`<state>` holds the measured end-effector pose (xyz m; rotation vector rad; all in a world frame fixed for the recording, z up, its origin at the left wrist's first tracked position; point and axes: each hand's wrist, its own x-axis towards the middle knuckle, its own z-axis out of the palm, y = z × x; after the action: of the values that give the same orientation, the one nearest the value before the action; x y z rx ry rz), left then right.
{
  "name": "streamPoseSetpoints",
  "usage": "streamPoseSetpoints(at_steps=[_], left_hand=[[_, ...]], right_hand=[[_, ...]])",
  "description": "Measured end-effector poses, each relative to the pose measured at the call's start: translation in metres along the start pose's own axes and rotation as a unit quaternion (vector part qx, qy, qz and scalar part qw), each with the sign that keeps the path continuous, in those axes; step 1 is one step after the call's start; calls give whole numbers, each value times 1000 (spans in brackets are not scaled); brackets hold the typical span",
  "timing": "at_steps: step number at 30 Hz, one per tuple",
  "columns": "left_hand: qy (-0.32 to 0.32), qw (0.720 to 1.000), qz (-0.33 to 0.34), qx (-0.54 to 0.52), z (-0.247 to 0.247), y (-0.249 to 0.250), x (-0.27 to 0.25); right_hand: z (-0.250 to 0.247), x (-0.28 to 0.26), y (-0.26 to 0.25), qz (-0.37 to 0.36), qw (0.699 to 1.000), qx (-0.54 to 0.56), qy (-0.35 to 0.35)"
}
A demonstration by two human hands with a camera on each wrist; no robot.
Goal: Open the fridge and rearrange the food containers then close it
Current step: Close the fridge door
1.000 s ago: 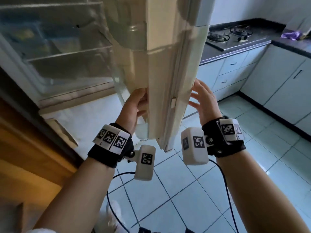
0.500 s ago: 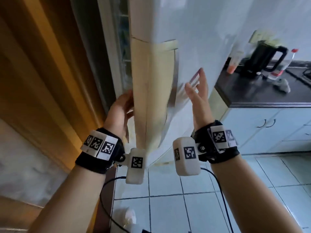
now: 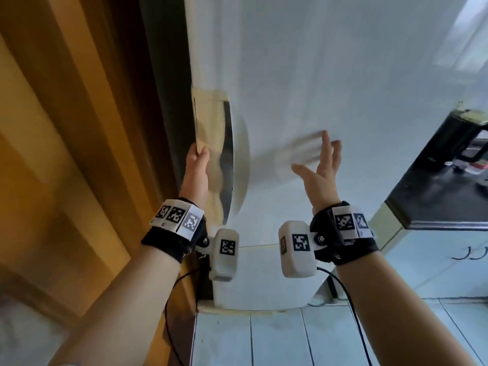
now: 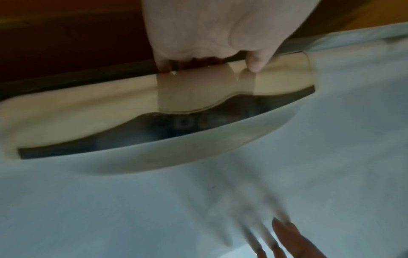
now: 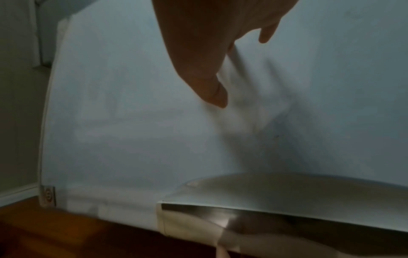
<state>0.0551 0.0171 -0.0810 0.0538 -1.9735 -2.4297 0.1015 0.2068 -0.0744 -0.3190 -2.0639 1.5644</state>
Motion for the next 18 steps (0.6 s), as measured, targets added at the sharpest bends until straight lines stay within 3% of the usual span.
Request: streamPoseSetpoints(at_steps=[6, 9, 13, 18], left_hand=[[37, 999, -2, 1, 30, 3, 40], [55, 997, 28, 37, 35, -1, 58], [64, 991, 59, 99, 36, -11, 65], [61, 992, 43, 99, 34, -14, 70]], right_hand=[[9, 27, 5, 4, 997, -60, -42], [4, 38, 8, 1, 992, -110, -54], [-2, 44, 8, -1, 988, -137, -67], [-8, 43, 5, 2, 987, -147, -70]])
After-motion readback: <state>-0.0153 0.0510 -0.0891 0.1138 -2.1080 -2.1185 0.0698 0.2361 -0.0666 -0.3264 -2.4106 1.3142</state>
